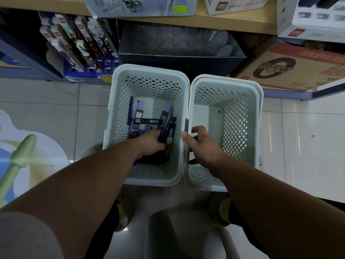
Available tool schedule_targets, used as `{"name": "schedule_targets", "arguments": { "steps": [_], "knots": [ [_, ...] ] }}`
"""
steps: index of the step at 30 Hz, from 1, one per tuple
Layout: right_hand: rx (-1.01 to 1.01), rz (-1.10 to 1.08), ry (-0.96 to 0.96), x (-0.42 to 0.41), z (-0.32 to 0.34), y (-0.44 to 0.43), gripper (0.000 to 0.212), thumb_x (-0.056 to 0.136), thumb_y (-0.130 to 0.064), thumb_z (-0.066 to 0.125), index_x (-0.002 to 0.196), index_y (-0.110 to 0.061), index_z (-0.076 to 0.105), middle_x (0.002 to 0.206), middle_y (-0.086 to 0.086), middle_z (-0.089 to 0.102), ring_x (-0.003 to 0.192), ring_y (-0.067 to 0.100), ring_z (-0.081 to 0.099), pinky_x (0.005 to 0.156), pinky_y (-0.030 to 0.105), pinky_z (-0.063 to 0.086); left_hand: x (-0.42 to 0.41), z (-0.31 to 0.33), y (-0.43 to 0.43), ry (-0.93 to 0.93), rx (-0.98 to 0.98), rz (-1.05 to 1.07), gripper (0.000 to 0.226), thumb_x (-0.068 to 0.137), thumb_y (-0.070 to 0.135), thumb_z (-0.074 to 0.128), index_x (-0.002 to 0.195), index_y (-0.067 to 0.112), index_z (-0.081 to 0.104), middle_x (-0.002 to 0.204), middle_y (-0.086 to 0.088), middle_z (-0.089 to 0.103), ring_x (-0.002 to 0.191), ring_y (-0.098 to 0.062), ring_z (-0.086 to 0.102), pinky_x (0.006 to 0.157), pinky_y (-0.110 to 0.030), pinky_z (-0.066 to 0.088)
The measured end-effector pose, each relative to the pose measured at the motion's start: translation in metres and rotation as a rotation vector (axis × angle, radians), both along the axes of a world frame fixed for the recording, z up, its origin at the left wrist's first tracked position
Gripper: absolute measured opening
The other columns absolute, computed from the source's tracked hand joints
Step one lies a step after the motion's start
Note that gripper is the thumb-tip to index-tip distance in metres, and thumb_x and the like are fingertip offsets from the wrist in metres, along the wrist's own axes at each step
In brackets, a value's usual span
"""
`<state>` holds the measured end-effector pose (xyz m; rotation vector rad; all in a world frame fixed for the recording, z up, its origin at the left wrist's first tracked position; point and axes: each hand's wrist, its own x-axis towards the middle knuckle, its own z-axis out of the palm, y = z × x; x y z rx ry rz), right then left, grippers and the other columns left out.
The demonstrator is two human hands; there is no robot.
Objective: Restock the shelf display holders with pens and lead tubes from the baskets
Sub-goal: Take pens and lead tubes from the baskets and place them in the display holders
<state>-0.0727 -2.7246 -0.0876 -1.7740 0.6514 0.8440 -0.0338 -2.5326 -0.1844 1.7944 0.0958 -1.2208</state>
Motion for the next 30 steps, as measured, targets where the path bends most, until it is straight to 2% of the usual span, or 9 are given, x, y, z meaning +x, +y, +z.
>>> {"name": "schedule_targets", "arguments": {
  "steps": [5,13,15,18,21,23,25,26,30],
  "knots": [
    [-0.004,0.002,-0.003,0.0,0.0,0.0,0.053,0.098,-0.054,0.055,0.137,-0.023,0.038,0.125,0.01,0.054,0.104,0.023,0.061,0.081,0.048,0.062,0.004,0.005,0.005,-0.019,-0.017,0.096,0.017,0.089,0.03,0.075,0.106,0.028,0.072,0.102,0.005,0.076,0.099,-0.013,0.069,0.088,-0.03,0.051],
    [-0.01,0.013,-0.015,0.001,0.001,0.001,0.055,0.098,-0.054,0.054,0.139,-0.021,0.037,0.132,0.014,0.053,0.107,0.026,0.06,0.08,0.045,0.061,0.014,0.029,0.003,0.018,-0.11,0.256,0.014,0.094,0.035,0.069,0.106,0.028,0.07,0.104,0.013,0.074,0.109,-0.01,0.063,0.086,-0.028,0.044],
    [-0.02,0.029,-0.009,0.002,0.001,0.0,0.056,0.098,-0.056,0.054,0.139,-0.022,0.036,0.133,0.014,0.053,0.11,0.028,0.059,0.08,0.044,0.061,0.019,0.037,0.006,0.045,-0.108,0.272,0.023,0.095,0.034,0.067,0.117,0.025,0.067,0.118,0.009,0.069,0.118,-0.013,0.059,0.097,-0.033,0.042],
    [-0.028,0.033,0.025,0.003,0.003,-0.003,0.056,0.096,-0.056,0.058,0.136,-0.022,0.04,0.125,0.018,0.058,0.106,0.034,0.063,0.081,0.047,0.061,0.027,0.056,0.017,0.117,-0.106,0.248,0.032,0.096,0.034,0.066,0.127,0.028,0.062,0.139,0.007,0.058,0.132,-0.016,0.044,0.112,-0.044,0.032],
    [-0.13,0.005,-0.05,0.01,0.01,-0.005,0.058,0.088,-0.052,0.072,0.133,-0.02,0.051,0.112,0.011,0.064,0.092,0.022,0.066,0.078,0.04,0.06,0.035,0.081,0.03,0.176,-0.133,0.203,0.024,0.095,0.031,0.067,0.118,0.034,0.066,0.134,0.013,0.062,0.137,-0.015,0.042,0.114,-0.046,0.025],
    [-0.215,-0.046,-0.221,0.018,0.019,-0.003,0.056,0.085,-0.05,0.077,0.129,-0.023,0.056,0.108,0.002,0.062,0.082,0.006,0.059,0.068,0.023,0.051,0.037,0.098,0.038,0.206,-0.174,0.186,0.03,0.092,0.027,0.068,0.121,0.023,0.067,0.126,0.005,0.07,0.135,-0.019,0.049,0.118,-0.049,0.024],
    [-0.175,-0.096,-0.371,0.03,0.034,0.006,0.045,0.089,-0.05,0.071,0.127,-0.029,0.057,0.104,-0.004,0.061,0.079,0.001,0.058,0.056,0.01,0.043,0.036,0.118,0.044,0.231,-0.252,0.122,0.038,0.088,0.026,0.067,0.123,0.012,0.065,0.119,-0.008,0.072,0.123,-0.024,0.061,0.115,-0.055,0.033],
    [-0.113,-0.093,-0.417,0.035,0.042,0.013,0.041,0.093,-0.049,0.066,0.129,-0.032,0.056,0.105,-0.006,0.061,0.082,0.001,0.06,0.056,0.008,0.042,0.035,0.128,0.046,0.244,-0.284,0.092,0.037,0.088,0.026,0.066,0.121,0.01,0.065,0.115,-0.011,0.073,0.117,-0.025,0.065,0.112,-0.055,0.038],
    [0.154,-0.045,-0.425,0.047,0.067,0.042,0.037,0.104,-0.036,0.053,0.141,-0.036,0.049,0.121,-0.007,0.062,0.102,0.009,0.064,0.082,0.027,0.053,0.028,0.155,0.042,0.274,-0.367,0.105,0.028,0.089,0.023,0.064,0.114,0.009,0.066,0.104,-0.01,0.075,0.101,-0.027,0.071,0.102,-0.05,0.048]
  ]
}}
